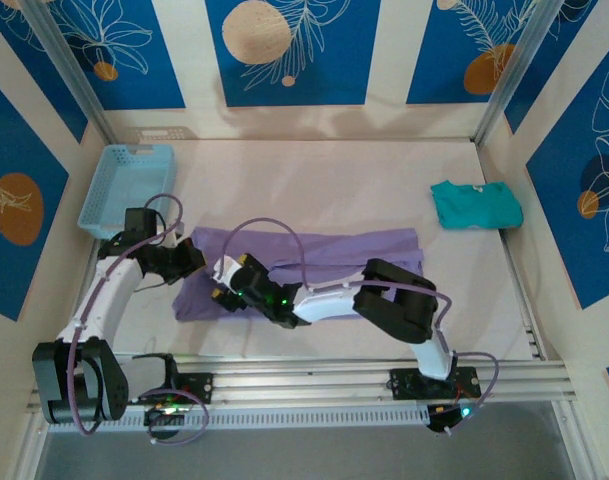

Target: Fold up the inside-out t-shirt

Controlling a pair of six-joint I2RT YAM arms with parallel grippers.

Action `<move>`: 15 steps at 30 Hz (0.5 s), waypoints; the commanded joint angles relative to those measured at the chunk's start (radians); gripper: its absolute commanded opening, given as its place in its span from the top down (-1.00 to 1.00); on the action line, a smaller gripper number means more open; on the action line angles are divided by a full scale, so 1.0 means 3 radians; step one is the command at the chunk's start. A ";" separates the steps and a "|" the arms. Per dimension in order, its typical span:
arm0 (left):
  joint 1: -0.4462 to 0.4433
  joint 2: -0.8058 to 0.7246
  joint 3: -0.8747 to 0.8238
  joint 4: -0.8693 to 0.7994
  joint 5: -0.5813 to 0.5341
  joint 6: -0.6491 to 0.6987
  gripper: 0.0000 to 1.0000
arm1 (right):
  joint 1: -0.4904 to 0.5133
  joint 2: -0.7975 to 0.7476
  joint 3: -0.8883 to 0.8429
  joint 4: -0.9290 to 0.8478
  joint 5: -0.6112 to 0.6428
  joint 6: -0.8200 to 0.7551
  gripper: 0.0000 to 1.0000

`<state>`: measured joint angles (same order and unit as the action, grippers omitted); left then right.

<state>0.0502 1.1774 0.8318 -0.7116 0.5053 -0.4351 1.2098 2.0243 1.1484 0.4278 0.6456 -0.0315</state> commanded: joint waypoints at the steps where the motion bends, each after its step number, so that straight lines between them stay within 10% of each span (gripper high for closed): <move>1: 0.0022 -0.0008 0.0086 -0.0021 0.0075 0.0067 1.00 | 0.0058 0.0187 0.0222 0.0349 0.0575 -0.0138 -0.77; 15: 0.0022 0.0022 0.0044 0.0005 -0.0064 0.0070 1.00 | 0.0136 0.0049 0.0202 0.0024 0.1718 -0.0104 -0.65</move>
<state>0.0502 1.1778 0.8318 -0.7113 0.5018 -0.4351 1.2465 2.1082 1.2152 0.4591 1.0534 -0.0895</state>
